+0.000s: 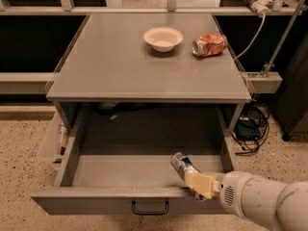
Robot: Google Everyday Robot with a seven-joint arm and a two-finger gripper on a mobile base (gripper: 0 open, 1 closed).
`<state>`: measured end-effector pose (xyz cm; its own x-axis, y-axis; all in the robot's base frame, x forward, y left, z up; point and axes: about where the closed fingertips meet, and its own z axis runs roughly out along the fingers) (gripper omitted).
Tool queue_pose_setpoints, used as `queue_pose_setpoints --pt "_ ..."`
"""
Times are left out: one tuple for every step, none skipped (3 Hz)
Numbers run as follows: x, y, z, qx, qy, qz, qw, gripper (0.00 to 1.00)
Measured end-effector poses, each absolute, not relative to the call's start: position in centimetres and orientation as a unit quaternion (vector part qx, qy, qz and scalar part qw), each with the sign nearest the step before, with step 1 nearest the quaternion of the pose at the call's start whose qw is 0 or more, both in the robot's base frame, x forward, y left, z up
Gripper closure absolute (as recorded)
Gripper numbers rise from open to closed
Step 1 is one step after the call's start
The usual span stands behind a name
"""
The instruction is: Place redbull can into top drawer
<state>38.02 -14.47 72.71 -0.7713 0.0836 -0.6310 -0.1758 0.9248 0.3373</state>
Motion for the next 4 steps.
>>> queue_pose_setpoints --pt "38.02 -14.47 72.71 -0.025 0.921 0.192 0.337 0.82" --pt "38.02 -14.47 72.71 -0.025 0.921 0.192 0.337 0.59" --pt "38.02 -14.47 72.71 -0.025 0.921 0.192 0.337 0.36" --pt "38.69 -14.38 73.46 -0.027 0.922 0.18 0.34 0.12"
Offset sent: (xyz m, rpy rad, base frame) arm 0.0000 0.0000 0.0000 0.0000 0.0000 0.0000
